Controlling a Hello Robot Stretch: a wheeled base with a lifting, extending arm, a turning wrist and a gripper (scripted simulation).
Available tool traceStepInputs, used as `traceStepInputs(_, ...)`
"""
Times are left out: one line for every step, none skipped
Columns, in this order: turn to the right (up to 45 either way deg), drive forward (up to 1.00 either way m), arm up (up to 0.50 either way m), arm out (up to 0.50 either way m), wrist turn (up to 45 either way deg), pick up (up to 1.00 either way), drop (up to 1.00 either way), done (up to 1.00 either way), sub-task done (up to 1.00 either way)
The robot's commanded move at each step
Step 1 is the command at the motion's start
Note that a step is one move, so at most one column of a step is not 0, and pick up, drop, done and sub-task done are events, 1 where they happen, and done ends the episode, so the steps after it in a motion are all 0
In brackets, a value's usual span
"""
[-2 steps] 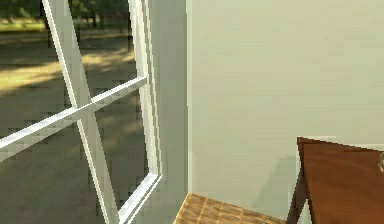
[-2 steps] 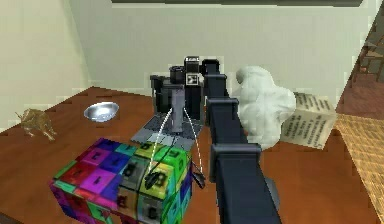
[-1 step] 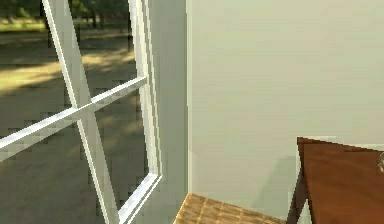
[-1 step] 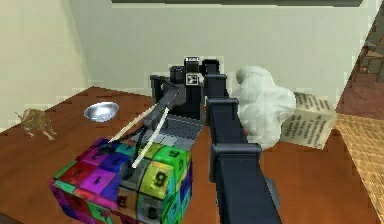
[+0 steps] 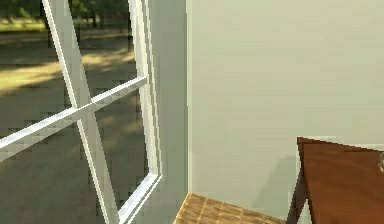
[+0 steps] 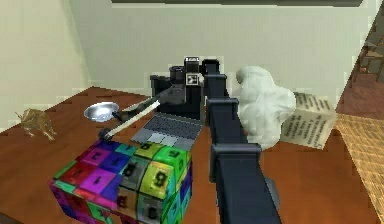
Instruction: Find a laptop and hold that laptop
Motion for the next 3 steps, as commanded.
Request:
traceStepInputs(0.0,0.0,0.0,0.0,45.0,0.0,0.0,0.0,0.0)
traceStepInputs(0.0,0.0,0.0,0.0,45.0,0.0,0.0,0.0,0.0)
traceStepInputs(0.0,0.0,0.0,0.0,3.0,0.0,0.0,0.0,0.0)
